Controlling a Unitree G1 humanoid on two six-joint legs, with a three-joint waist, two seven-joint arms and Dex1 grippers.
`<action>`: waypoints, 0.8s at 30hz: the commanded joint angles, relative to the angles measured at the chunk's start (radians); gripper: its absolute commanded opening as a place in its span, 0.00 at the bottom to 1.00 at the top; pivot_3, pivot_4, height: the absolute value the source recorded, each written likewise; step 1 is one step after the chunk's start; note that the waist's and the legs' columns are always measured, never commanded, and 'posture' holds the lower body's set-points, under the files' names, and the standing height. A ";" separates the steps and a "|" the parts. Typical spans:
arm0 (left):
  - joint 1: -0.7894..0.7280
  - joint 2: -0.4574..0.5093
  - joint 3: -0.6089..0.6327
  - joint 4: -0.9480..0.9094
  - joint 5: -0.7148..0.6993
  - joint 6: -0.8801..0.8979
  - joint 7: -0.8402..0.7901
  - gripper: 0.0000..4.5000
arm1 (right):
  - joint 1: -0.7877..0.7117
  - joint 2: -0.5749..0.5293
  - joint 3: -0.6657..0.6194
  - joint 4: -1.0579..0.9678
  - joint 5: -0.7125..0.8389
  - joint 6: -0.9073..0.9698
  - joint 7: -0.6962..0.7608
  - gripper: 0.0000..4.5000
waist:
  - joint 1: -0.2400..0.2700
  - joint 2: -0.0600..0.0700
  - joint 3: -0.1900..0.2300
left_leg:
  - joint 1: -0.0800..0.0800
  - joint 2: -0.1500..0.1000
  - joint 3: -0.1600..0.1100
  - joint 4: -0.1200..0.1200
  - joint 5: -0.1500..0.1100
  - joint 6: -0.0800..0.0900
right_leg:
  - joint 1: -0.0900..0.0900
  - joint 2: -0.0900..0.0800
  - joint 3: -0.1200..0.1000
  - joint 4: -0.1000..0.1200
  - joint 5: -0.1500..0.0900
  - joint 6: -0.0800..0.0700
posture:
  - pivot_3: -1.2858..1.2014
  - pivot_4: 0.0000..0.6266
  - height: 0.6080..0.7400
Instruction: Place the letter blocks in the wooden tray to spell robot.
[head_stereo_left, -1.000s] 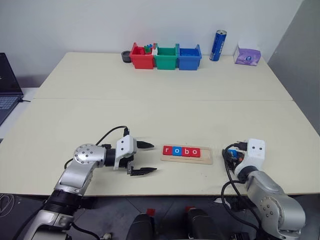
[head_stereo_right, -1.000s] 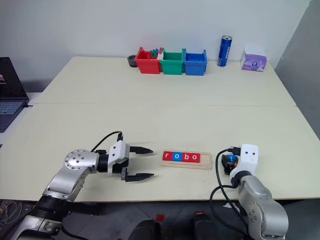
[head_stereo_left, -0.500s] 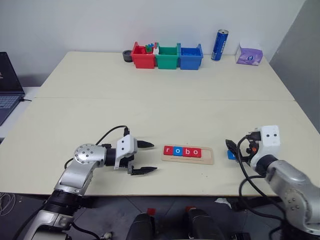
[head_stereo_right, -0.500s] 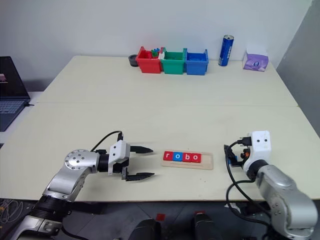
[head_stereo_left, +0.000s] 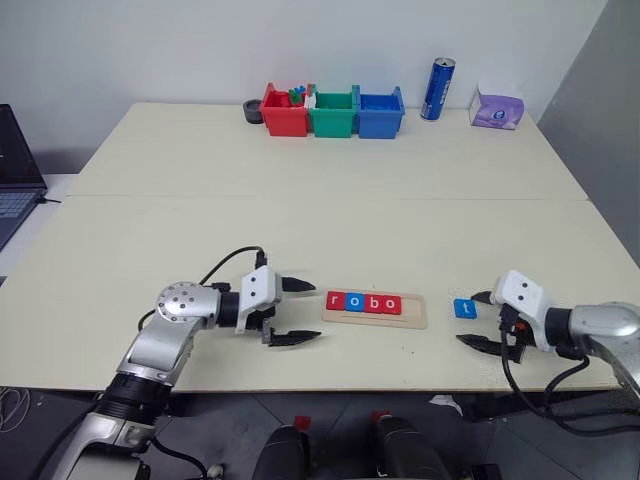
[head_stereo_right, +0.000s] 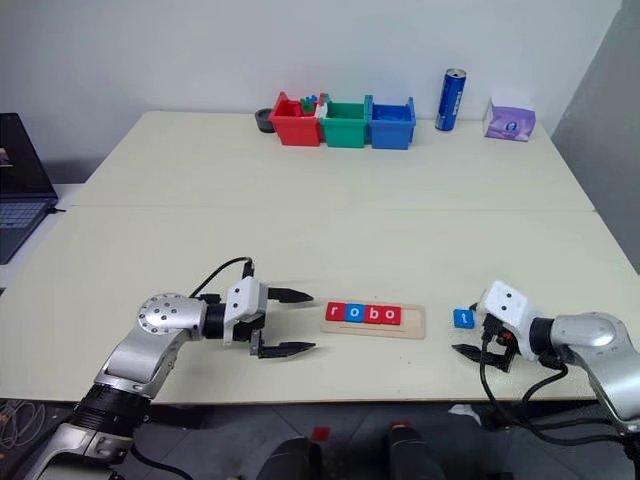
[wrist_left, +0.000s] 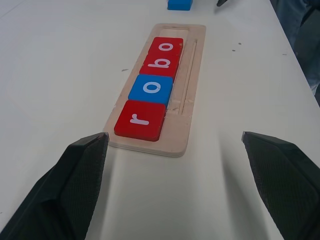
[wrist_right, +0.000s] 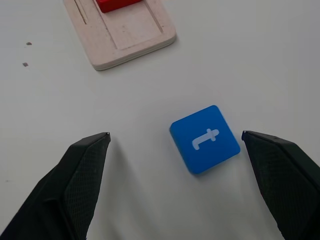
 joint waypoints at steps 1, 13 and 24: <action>-0.004 0.002 -0.002 -0.020 0.002 -0.006 -0.003 1.00 | -0.085 -0.012 0.021 0.094 -0.024 -0.061 0.070 1.00 | 0.001 0.000 0.000 | 0.000 0.000 0.000 0.000 0.000 0.000 | 0.000 0.000 0.000 0.000 0.000 0.000 | 0.52 0.24 1.00; 0.028 0.020 0.011 -0.068 -0.002 0.013 0.012 1.00 | -0.211 0.040 0.098 0.283 -0.033 -0.030 0.197 0.92 | 0.004 0.000 0.000 | 0.000 0.001 -0.001 0.000 0.000 0.000 | 0.000 -0.001 0.000 0.000 0.003 -0.005 | 0.52 0.24 1.00; 0.041 0.039 0.022 -0.078 -0.005 0.022 0.011 1.00 | -0.211 0.052 0.049 0.154 0.037 0.040 0.206 0.32 | 0.003 0.000 0.000 | 0.000 0.001 -0.002 0.000 0.000 0.000 | 0.000 -0.001 -0.001 0.001 0.003 -0.005 | 0.52 0.24 1.00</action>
